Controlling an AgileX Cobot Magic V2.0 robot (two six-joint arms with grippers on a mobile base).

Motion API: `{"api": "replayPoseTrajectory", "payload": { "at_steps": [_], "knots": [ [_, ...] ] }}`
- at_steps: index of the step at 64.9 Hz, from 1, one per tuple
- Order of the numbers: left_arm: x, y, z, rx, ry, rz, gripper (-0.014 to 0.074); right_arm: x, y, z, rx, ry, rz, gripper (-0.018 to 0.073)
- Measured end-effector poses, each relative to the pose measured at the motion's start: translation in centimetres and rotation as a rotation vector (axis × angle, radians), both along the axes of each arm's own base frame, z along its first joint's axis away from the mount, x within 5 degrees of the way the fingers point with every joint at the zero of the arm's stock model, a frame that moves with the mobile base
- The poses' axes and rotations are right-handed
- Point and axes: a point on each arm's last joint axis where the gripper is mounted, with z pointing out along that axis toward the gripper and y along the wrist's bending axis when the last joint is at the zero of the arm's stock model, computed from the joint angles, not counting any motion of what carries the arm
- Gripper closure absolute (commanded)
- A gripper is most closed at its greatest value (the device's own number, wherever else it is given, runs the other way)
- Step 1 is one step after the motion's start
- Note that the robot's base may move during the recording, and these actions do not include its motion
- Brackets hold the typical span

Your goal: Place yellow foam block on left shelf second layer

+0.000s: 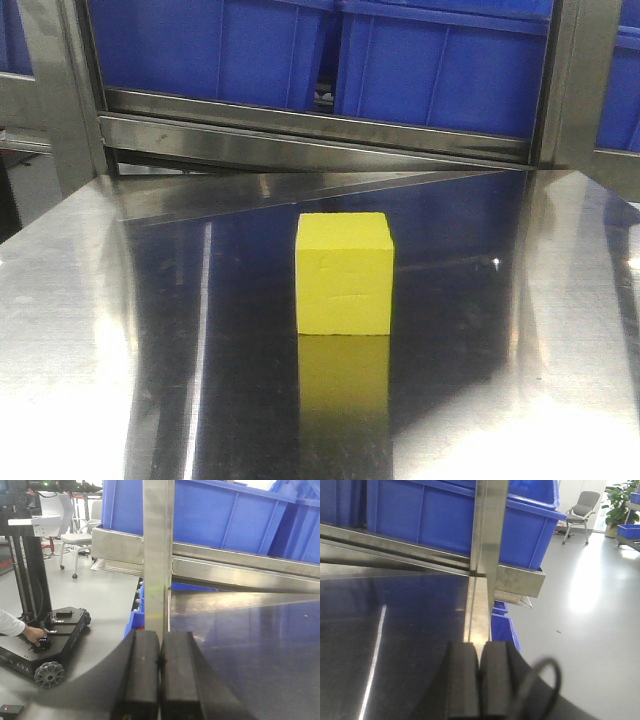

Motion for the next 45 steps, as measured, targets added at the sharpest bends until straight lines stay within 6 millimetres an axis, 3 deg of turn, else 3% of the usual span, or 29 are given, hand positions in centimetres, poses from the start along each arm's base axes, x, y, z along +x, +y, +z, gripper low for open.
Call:
{"api": "replayPoseTrajectory", "payload": {
  "at_steps": [45],
  "knots": [
    [0.00,0.00,0.00,0.000,0.000,0.000,0.0460,0.00,0.00,0.02,0.000,-0.002,0.000,0.0503]
  ]
}}
